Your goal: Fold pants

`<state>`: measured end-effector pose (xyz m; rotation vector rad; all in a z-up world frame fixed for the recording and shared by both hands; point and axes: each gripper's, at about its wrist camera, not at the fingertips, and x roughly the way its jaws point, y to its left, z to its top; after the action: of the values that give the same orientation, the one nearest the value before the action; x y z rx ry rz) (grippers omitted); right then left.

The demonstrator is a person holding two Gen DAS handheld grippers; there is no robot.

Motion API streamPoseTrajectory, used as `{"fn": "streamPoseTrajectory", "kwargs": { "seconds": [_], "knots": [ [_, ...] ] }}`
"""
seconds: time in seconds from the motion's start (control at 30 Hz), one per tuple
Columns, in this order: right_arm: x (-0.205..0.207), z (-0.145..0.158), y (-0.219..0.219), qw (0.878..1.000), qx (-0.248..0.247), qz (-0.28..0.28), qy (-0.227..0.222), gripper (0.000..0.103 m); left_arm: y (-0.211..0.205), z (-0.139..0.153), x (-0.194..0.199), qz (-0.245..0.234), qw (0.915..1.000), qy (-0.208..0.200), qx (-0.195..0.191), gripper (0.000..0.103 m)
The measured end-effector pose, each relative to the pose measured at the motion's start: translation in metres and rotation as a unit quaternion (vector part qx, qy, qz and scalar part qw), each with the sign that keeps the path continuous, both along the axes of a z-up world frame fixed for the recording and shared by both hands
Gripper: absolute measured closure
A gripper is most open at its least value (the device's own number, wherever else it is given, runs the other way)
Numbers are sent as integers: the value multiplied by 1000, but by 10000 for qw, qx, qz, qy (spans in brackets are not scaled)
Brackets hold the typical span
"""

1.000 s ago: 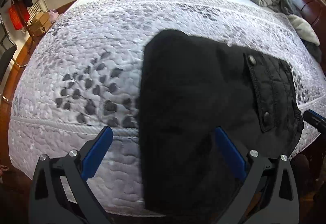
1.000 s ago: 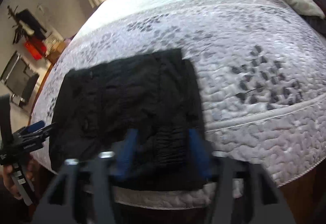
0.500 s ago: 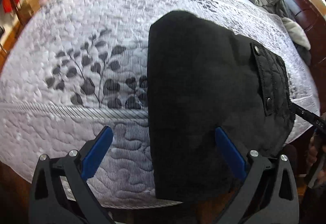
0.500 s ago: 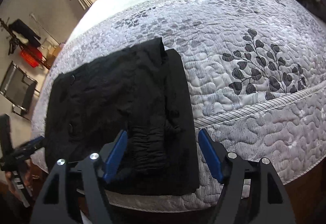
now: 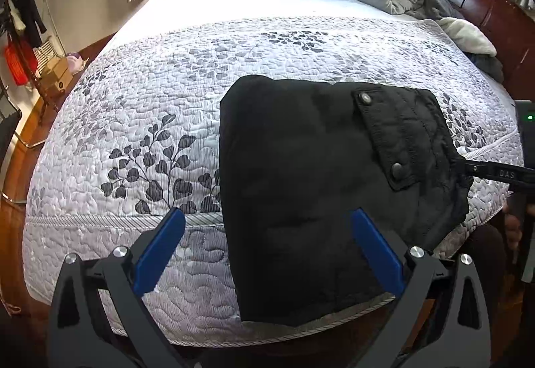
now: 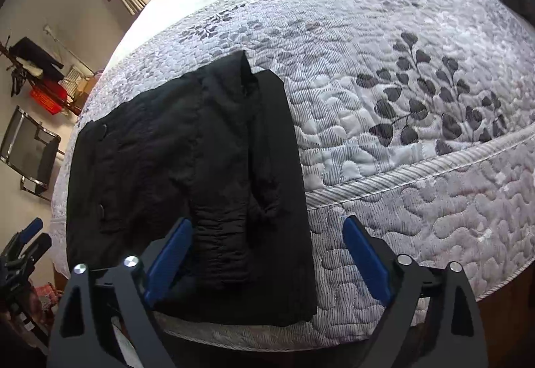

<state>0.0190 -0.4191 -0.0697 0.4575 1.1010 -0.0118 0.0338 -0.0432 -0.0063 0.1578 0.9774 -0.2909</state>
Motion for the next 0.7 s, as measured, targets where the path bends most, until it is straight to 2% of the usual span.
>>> {"fn": "streamPoseTrajectory", "kwargs": {
  "seconds": [0.2, 0.3, 0.37, 0.4, 0.43, 0.53, 0.63, 0.7],
  "knots": [
    [8, -17, -3, 9992, 386, -41, 94, 7, -2, -10, 6, -51, 10000, 74, 22, 3],
    [13, -22, -3, 9988, 459, -39, 133, 4, 3, -28, 17, -40, 9990, 447, -19, 3],
    [15, -27, -4, 9981, 599, -18, 153, 4, 14, -42, 28, 7, 9955, 898, -308, 3],
    [16, -30, -5, 9974, 700, -9, 161, 4, 22, -49, 33, 38, 9921, 1120, -558, 3],
    [17, -32, -6, 9968, 781, -1, 168, 4, 33, -57, 40, 59, 9847, 1430, -994, 3],
    [19, -40, -8, 9942, 1053, 5, 193, 4, 55, -81, 55, 42, 9586, 2132, -1887, 3],
    [19, -44, -8, 9933, 1143, 18, 172, 4, 64, -97, 63, -67, 9392, 2487, -2366, 3],
    [19, -44, -8, 9936, 1119, 54, 153, 4, 65, -102, 66, -108, 9329, 2584, -2504, 3]
  ]
}}
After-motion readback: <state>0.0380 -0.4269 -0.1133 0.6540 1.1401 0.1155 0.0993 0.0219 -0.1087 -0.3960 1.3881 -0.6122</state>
